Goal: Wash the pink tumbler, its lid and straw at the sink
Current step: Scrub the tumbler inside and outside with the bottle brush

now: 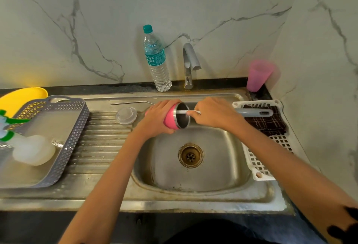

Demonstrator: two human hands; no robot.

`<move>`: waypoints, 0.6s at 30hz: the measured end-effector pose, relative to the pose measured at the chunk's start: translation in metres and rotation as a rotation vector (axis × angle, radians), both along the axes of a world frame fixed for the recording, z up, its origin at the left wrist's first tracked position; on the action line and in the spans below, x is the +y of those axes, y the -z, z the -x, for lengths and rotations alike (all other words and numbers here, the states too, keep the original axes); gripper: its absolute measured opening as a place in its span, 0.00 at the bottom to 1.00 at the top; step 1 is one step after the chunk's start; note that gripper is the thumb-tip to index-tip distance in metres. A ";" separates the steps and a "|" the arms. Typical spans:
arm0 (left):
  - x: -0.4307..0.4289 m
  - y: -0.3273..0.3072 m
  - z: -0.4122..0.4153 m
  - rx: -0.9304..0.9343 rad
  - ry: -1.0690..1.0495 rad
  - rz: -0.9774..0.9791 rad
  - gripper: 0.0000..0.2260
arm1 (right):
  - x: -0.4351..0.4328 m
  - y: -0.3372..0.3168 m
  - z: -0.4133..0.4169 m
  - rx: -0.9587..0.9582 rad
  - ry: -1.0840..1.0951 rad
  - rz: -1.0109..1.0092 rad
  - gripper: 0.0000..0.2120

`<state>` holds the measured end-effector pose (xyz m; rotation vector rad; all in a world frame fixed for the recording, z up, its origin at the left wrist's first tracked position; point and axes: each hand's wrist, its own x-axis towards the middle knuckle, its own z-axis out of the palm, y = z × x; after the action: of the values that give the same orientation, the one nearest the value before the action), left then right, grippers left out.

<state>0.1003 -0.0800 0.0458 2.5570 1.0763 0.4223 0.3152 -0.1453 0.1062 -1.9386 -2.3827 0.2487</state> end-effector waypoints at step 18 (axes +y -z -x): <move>0.013 0.006 0.017 0.020 -0.016 -0.005 0.43 | -0.010 -0.009 -0.014 0.100 -0.006 0.127 0.25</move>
<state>0.0834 -0.0666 0.0398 2.5642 1.1042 0.4049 0.3291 -0.1550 0.1154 -1.9202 -2.3634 0.4965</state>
